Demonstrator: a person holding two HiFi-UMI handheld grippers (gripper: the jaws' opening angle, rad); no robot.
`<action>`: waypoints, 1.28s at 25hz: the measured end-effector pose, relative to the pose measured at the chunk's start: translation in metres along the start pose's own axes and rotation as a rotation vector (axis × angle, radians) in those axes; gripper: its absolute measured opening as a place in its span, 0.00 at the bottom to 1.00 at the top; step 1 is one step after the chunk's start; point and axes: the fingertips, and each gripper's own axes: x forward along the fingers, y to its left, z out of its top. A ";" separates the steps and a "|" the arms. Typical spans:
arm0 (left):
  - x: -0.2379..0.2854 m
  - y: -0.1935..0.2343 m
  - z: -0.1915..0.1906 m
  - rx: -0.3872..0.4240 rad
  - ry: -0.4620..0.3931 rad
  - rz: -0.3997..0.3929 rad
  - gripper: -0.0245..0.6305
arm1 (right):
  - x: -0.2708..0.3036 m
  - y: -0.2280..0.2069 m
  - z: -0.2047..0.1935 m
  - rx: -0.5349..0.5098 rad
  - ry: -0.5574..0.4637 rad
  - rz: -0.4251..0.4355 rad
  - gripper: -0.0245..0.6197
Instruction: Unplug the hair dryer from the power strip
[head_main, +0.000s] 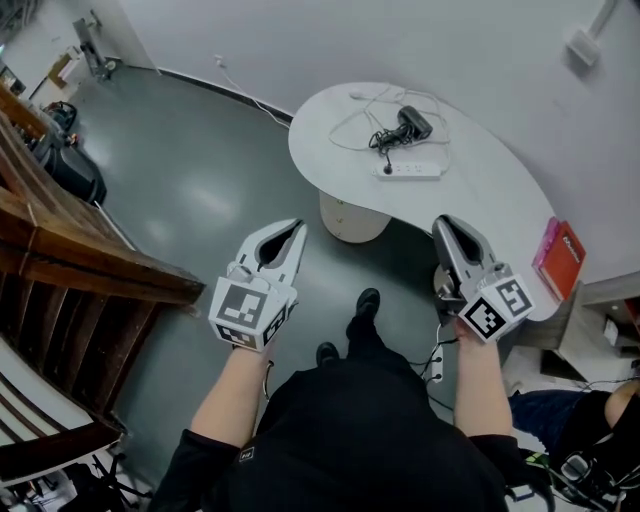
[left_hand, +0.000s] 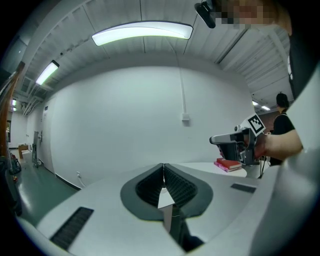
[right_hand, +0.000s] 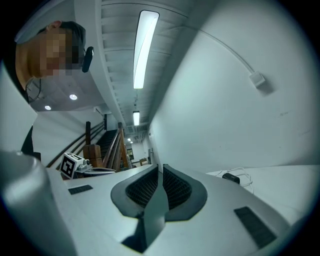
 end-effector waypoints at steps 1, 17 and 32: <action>0.011 0.003 -0.001 0.001 0.006 -0.001 0.06 | 0.007 -0.010 -0.002 0.003 0.005 -0.001 0.10; 0.199 0.035 0.004 -0.018 0.066 -0.006 0.06 | 0.106 -0.169 -0.006 0.048 0.098 0.062 0.10; 0.273 0.063 -0.033 0.024 0.141 -0.196 0.06 | 0.161 -0.193 -0.034 0.065 0.162 -0.028 0.10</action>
